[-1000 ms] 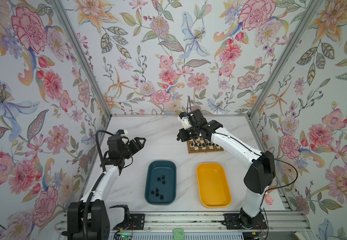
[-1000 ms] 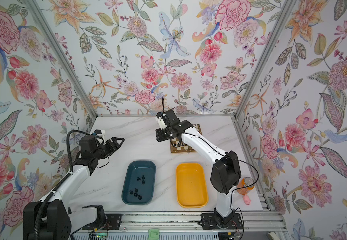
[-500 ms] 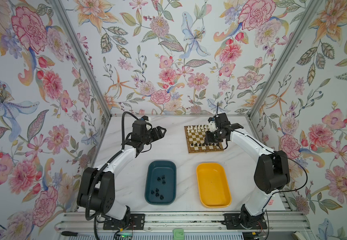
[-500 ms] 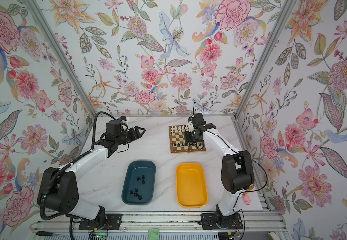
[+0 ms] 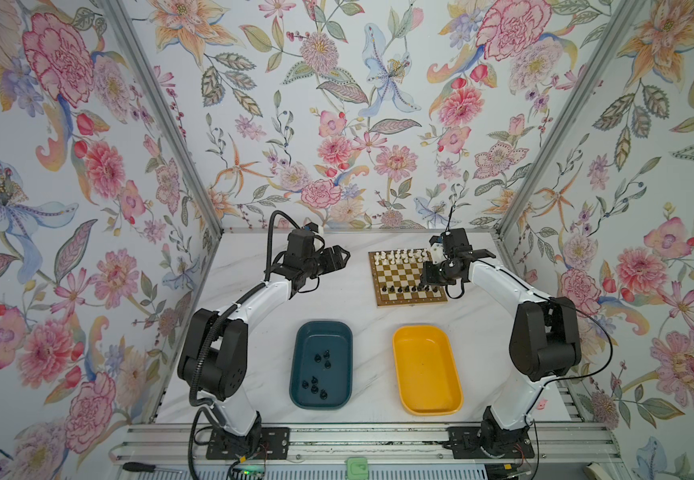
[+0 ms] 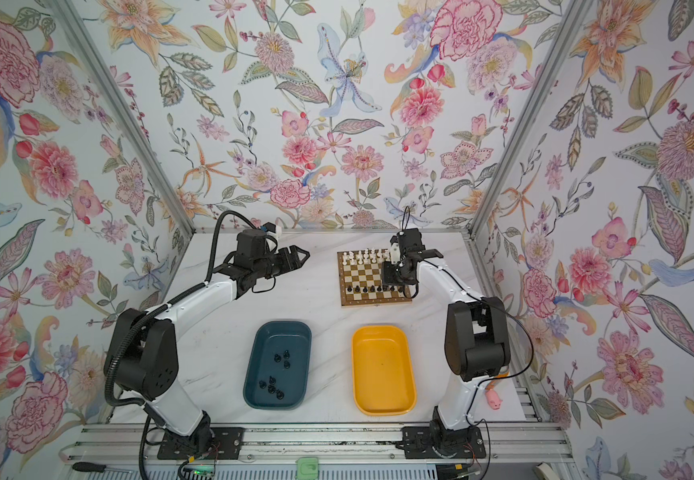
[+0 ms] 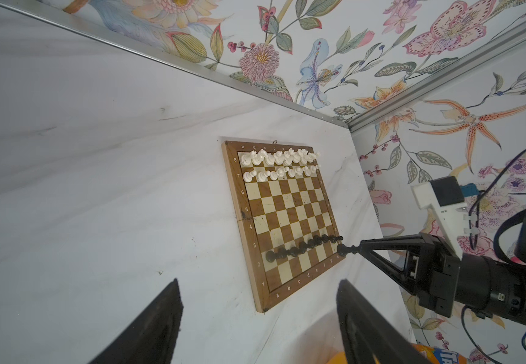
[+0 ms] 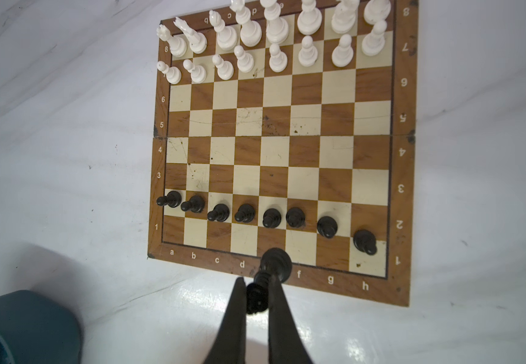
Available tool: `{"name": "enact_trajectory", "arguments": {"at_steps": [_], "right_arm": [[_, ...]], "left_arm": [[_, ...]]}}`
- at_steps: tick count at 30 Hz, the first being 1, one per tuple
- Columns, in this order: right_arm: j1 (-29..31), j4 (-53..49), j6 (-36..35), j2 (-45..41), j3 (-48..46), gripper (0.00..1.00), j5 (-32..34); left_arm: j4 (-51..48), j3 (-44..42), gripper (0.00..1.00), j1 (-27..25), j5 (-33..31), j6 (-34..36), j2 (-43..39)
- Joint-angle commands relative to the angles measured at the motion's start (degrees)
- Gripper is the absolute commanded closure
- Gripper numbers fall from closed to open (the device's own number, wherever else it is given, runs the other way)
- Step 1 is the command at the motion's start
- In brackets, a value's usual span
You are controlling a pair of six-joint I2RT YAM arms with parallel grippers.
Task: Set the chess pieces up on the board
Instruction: 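Carry the black piece to the board's nearest row while the left arm rises, then lower the black piece onto the e1 square and open the right gripper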
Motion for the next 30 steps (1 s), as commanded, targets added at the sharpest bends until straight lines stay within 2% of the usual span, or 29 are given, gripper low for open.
{"name": "enact_trajectory", "arguments": {"at_steps": [1,16,30], "right_arm": [[-0.05,1.08,0.23,1.75,-1.06,0.96,-1.23],[1.66,3.37,2.12,2.62,-4.24,0.96,-2.12],[2.09,5.15,2.35,4.3,-4.25,0.96,-1.06]], "left_arm": [[-0.61,2.23,0.21,-0.52,0.53,1.72,1.13],[-2.01,3.08,0.21,-0.29,0.8,2.56,2.03],[-2.23,0.88,0.22,0.2,-0.14,2.69,-0.74]]}}
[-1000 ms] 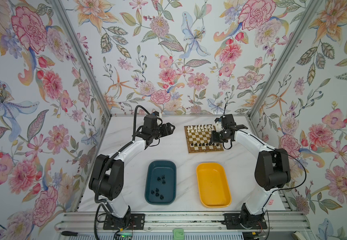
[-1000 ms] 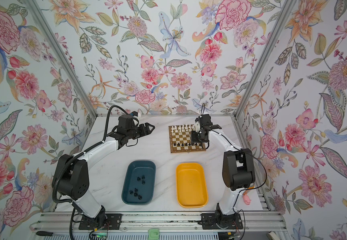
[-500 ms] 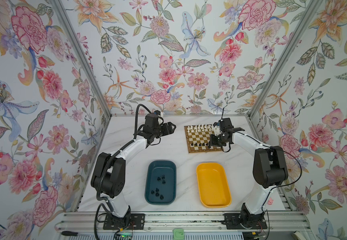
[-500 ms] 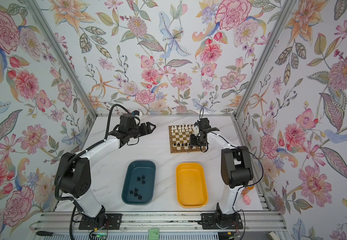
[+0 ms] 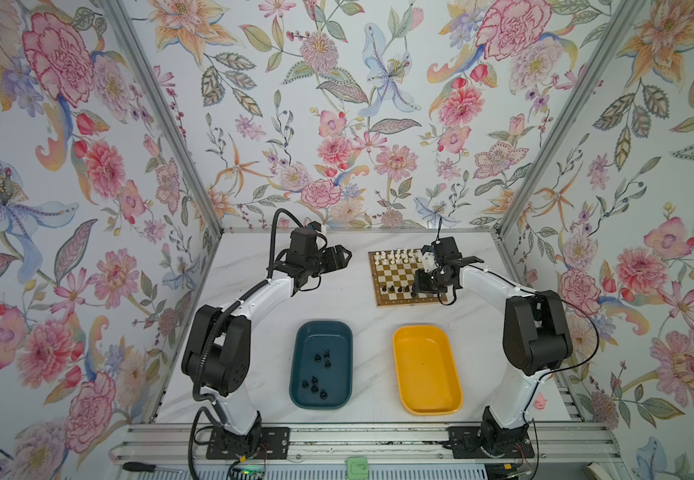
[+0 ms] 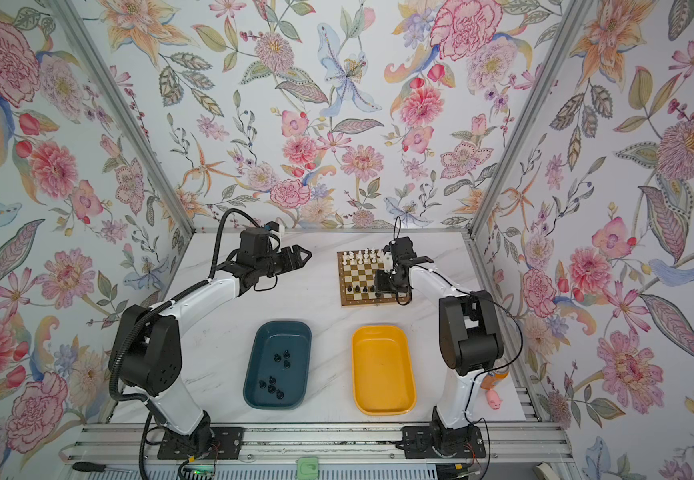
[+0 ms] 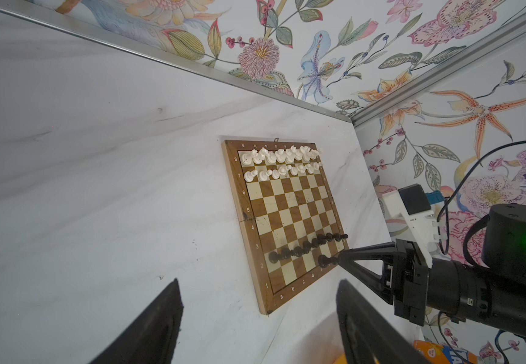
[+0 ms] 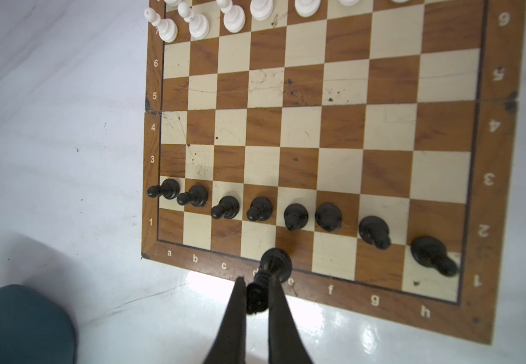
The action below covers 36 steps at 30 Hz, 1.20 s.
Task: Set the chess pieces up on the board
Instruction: 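Lower the black piece onto the e1 square and open the right gripper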
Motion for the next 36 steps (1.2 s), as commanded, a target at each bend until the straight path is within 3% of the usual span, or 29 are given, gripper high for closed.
{"name": "enact_trajectory", "arguments": {"at_steps": [1,24,36], "right_arm": [[0.01,0.9,0.68,1.79,-0.62,0.96,0.71],[-1.1,1.34,0.55,2.86,-0.65,0.94,2.18],[-1.2,1.61,0.84,2.08,-1.32,0.75,1.25]], "left_arm": [[-0.98,-0.71,0.22,0.37,-0.16,1.27,-2.31],[-0.74,0.24,0.22,1.33,0.39,0.97,-2.04],[-1.29,1.11,0.22,1.71,0.96,1.14,-1.78]]}}
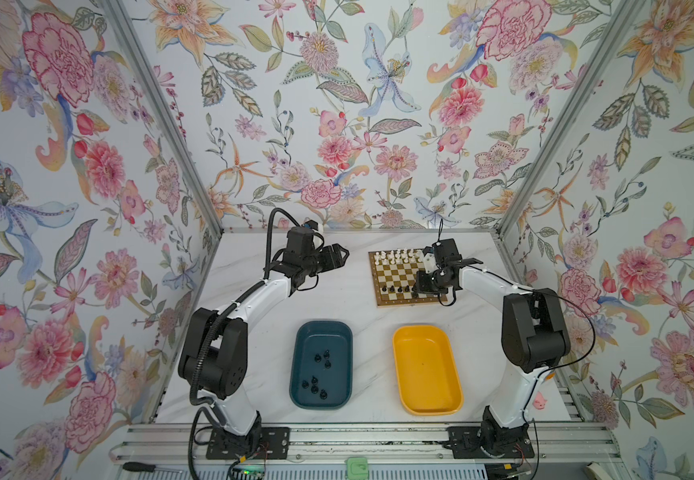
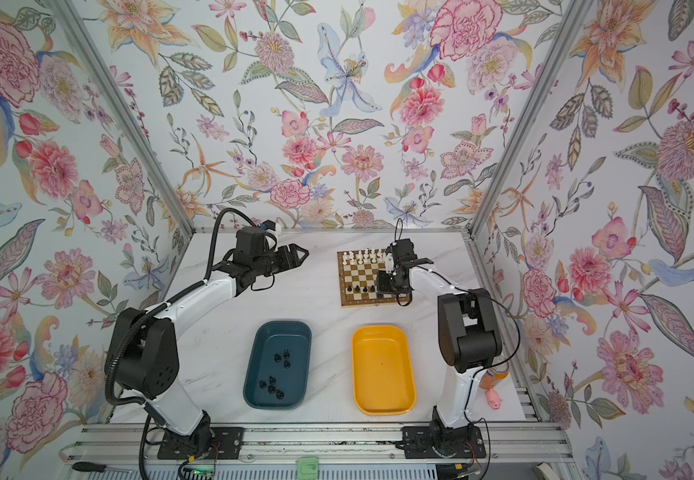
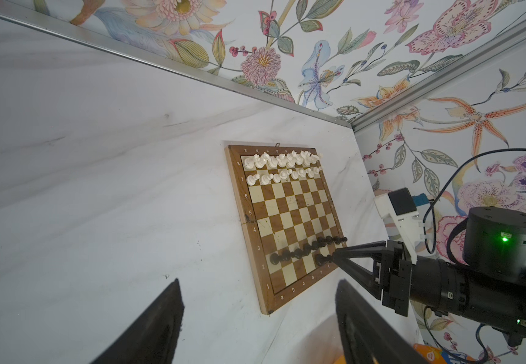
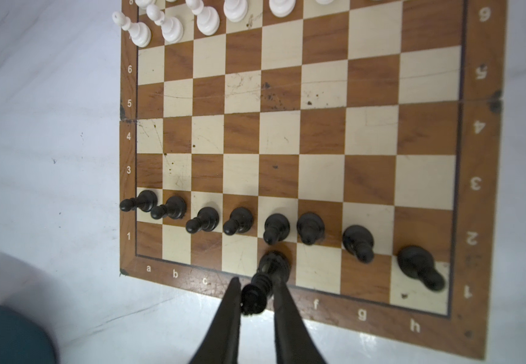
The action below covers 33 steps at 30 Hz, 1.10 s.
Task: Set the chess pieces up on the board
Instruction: 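Lower the black piece onto the e1 square and open the right gripper, then move the right gripper back over the teal tray while the left arm lowers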
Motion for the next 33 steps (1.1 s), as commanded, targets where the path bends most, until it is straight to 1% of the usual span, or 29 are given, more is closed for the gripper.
{"name": "enact_trajectory", "arguments": {"at_steps": [1,3,7,13,16,21,24,27,33], "right_arm": [[-0.31,-0.31,0.21,0.66,-0.51,0.72,-0.01],[-0.33,-0.27,0.25,0.32,-0.72,0.7,0.16],[-0.33,-0.28,0.41,-0.86,-1.1,0.6,0.63],[-0.2,-1.29,0.48,-3.43,-0.72,0.58,1.69],[0.12,-2.77,0.33,-5.82,0.37,0.55,3.54],[1.04,-6.27,-0.07,-9.99,3.48,0.54,6.38],[2.99,-9.73,-0.5,-11.37,6.56,0.54,7.48],[6.32,-13.1,-0.13,-11.89,9.22,0.55,7.81],[16.72,-15.11,4.8,-13.17,9.36,0.56,7.11]], "left_arm": [[-0.81,1.46,0.22,0.65,1.11,1.18,-0.54],[-0.37,1.15,0.22,0.63,1.28,1.07,-0.73],[0.09,0.68,0.22,0.67,1.43,0.92,-0.99],[0.27,-0.16,0.22,0.72,1.4,1.0,-1.75],[-0.18,-0.84,0.22,0.89,0.89,1.35,-2.69],[-0.54,-4.77,0.22,1.08,-0.12,1.62,-6.13],[-0.54,-9.09,0.22,1.48,-0.82,1.3,-10.54],[-1.23,-14.62,0.22,2.13,-1.75,1.23,-15.67],[-4.61,-27.86,0.21,3.39,-4.47,0.41,-28.87]]}}
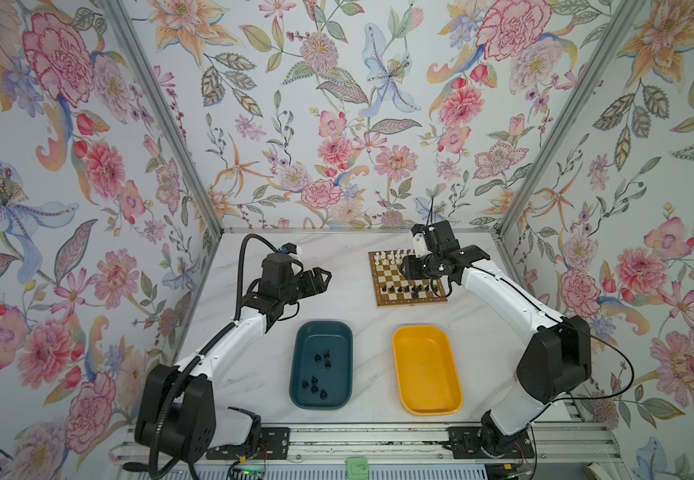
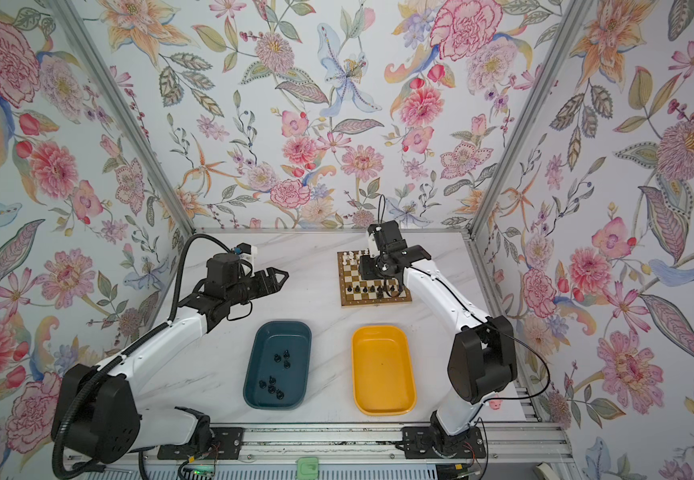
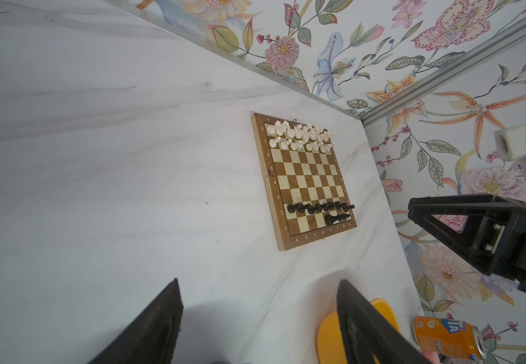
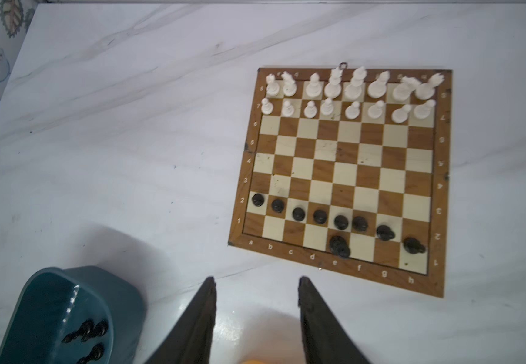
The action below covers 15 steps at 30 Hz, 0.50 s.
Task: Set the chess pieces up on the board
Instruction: 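Move the right gripper back over the teal tray while the left arm lowers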
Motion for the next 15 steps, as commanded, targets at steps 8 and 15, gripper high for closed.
{"name": "enact_trajectory", "arguments": {"at_steps": [8,15], "right_arm": [[19.74,-4.51,8.87,-1.14,-1.94,0.58,2.56],[30.17,-3.83,13.46,0.18,-4.43,0.62,5.68]], "left_arm": [[-8.7,-16.53,0.19,2.1,-3.21,-1.19,-22.25],[-14.73,-20.39,0.19,3.28,-1.89,0.03,-30.42]]}}
